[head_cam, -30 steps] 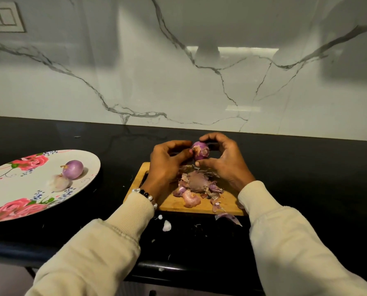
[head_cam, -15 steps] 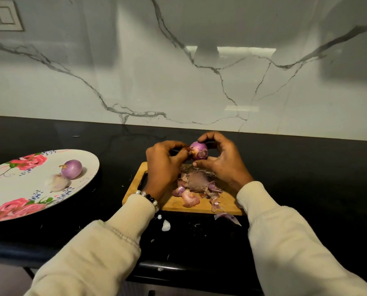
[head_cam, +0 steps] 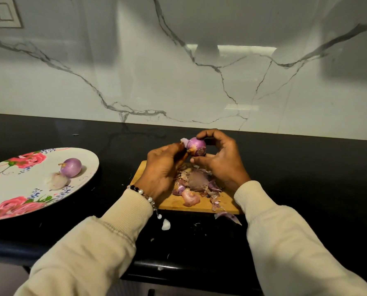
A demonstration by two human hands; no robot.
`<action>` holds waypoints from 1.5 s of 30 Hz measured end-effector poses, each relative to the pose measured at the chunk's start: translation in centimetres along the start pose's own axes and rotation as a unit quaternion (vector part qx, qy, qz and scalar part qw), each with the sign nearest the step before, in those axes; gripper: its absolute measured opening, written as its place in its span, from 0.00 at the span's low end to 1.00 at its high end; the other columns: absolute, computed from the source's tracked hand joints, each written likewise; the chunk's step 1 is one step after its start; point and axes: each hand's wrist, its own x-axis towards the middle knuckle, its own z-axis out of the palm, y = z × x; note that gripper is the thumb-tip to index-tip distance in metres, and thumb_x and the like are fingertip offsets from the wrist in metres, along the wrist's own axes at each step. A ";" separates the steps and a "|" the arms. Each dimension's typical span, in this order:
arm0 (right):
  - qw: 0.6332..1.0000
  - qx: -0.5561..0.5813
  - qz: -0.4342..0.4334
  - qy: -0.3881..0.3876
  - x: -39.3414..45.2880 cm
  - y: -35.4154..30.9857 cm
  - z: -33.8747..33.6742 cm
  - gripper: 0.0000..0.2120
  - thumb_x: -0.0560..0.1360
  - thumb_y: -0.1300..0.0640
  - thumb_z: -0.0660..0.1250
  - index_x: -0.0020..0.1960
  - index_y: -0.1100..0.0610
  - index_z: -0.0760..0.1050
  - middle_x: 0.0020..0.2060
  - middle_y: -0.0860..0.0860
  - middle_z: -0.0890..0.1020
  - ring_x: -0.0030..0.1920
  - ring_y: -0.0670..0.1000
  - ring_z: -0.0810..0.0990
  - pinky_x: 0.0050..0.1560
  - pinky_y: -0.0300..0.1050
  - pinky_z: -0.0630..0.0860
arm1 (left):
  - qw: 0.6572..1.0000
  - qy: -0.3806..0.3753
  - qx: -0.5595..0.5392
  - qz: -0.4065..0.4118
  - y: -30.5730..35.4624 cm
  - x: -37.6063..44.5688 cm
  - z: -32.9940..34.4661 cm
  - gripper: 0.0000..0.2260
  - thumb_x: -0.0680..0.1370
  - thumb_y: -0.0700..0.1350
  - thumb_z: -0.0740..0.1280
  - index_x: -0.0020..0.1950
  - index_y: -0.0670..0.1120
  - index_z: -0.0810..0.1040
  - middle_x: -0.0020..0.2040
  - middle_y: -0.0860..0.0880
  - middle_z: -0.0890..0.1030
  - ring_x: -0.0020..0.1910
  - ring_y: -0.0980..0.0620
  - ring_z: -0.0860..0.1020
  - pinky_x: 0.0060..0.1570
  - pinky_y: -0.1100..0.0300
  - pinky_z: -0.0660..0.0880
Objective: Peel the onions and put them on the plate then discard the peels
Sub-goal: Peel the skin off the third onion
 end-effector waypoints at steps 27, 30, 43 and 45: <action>0.980 0.138 0.132 0.048 0.8 -0.6 -1.5 0.19 0.70 0.72 0.72 0.54 0.53 0.77 0.55 0.53 0.82 0.59 0.54 0.81 0.57 0.50 0.81 | 0.902 0.017 0.343 0.263 -1.1 1.0 -0.8 0.07 0.75 0.39 0.73 0.49 0.49 0.81 0.46 0.51 0.83 0.46 0.52 0.81 0.43 0.58 0.81; 0.987 0.103 0.119 0.035 0.7 -0.6 -1.6 0.20 0.69 0.72 0.73 0.52 0.51 0.78 0.52 0.49 0.83 0.58 0.50 0.81 0.58 0.48 0.81 | 0.864 0.015 0.385 0.324 -1.3 1.2 -0.9 0.06 0.75 0.39 0.72 0.50 0.47 0.83 0.44 0.53 0.83 0.43 0.56 0.81 0.44 0.59 0.80; 0.991 0.078 0.106 -0.023 0.5 -0.2 -1.6 0.23 0.67 0.71 0.75 0.61 0.62 0.79 0.54 0.56 0.84 0.57 0.54 0.83 0.51 0.47 0.83 | 0.763 -0.027 0.451 0.462 -0.9 1.4 -1.2 0.06 0.73 0.40 0.74 0.50 0.45 0.84 0.45 0.52 0.82 0.41 0.60 0.78 0.40 0.66 0.76; 0.991 0.079 0.100 -0.029 0.4 -0.2 -1.7 0.23 0.67 0.70 0.75 0.60 0.62 0.79 0.53 0.56 0.84 0.55 0.53 0.83 0.51 0.46 0.83 | 0.764 -0.025 0.452 0.459 -0.9 1.4 -1.2 0.05 0.73 0.39 0.74 0.48 0.45 0.84 0.44 0.51 0.81 0.40 0.59 0.78 0.39 0.64 0.76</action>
